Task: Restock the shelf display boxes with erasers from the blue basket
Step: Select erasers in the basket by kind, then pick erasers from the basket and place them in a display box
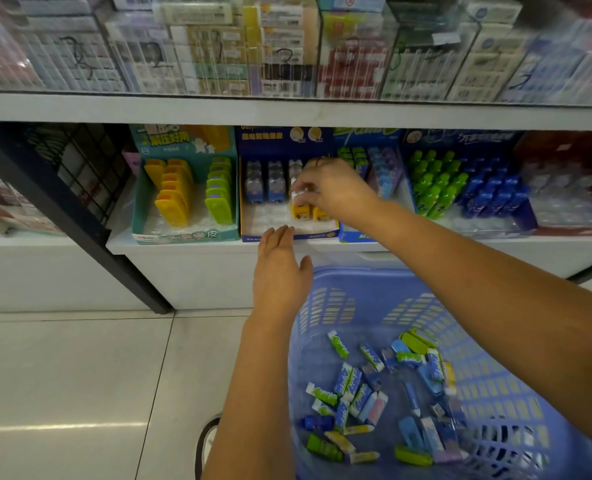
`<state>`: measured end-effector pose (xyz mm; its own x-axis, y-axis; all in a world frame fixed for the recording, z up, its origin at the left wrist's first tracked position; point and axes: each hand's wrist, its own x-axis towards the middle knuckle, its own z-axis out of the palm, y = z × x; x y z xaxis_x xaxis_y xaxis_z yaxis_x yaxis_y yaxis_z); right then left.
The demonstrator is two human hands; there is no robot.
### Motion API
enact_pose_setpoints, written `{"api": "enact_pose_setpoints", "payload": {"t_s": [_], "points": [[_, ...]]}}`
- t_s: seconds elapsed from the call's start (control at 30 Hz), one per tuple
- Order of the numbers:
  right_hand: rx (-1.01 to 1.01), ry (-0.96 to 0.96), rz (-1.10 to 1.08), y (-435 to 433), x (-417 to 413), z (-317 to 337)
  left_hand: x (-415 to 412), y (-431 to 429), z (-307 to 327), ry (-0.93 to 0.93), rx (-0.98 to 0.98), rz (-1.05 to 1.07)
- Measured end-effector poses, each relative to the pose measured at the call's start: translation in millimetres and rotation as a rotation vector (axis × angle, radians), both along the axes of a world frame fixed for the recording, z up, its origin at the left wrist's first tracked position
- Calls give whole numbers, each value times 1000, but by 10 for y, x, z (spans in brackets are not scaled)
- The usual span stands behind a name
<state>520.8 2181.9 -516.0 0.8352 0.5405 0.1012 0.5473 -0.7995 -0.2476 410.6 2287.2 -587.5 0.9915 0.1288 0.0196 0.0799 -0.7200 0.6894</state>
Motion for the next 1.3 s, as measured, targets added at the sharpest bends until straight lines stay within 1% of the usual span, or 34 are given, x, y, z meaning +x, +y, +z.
{"api": "enact_pose_setpoints", "payload": {"t_s": [0.1,0.17,0.3,0.37,0.4,0.43,0.47,0.5,0.53,0.57,0.6,0.63,0.67,0.73,0.8,0.83,0.9,0.97,1.07,1.2,1.3], "points": [[-87,26,1,62,45,67,3,10,-23,6,-6,-5],[-161,11,-12,96,34,48,7,8,-33,4,2,-7],[-174,-125,-11,0,-75,-73,28,26,-22,8,31,-35],[-208,-175,18,-82,-137,-90,-13,-4,0,-35,-4,-20],[-193,-171,36,-125,-173,-89,-47,-35,12,-97,-46,9],[-129,-151,38,-184,-230,-91,-90,-79,25,-183,-97,44],[-26,-127,29,-260,-313,-99,-130,-132,34,-262,-143,69],[92,-117,18,-360,-419,-130,-165,-200,22,-291,-172,71],[190,-111,-2,-483,-544,-189,-198,-280,-15,-259,-178,41],[249,-111,-40,-636,-671,-291,-224,-371,-84,-172,-166,-21],[273,-88,-103,-798,-783,-427,-248,-471,-175,-50,-131,-108],[247,-15,-179,-971,-885,-592,-279,-574,-284,89,-72,-209],[169,98,-248,-1149,-980,-782,-319,-677,-419,228,-2,-316],[-49,378,-363,-1511,-1156,-1232,-457,-853,-727,464,91,-490],[-217,610,-408,-1802,-1326,-1648,-622,-970,-1043,613,139,-595],[-281,676,-406,-1890,-1393,-1804,-691,-1007,-1184,657,159,-622],[-333,726,-367,-1970,-1462,-2054,-770,-1062,-1422,700,211,-649],[-331,743,-322,-1947,-1452,-2229,-772,-1117,-1603,719,268,-629],[-426,647,-197,-1873,-1415,-2426,-698,-1229,-1794,685,316,-529],[-544,519,-79,-1857,-1429,-2702,-605,-1468,-2012,666,297,-462],[-452,512,-83,-1887,-1416,-2815,-616,-1600,-2194,650,380,-444]]}}
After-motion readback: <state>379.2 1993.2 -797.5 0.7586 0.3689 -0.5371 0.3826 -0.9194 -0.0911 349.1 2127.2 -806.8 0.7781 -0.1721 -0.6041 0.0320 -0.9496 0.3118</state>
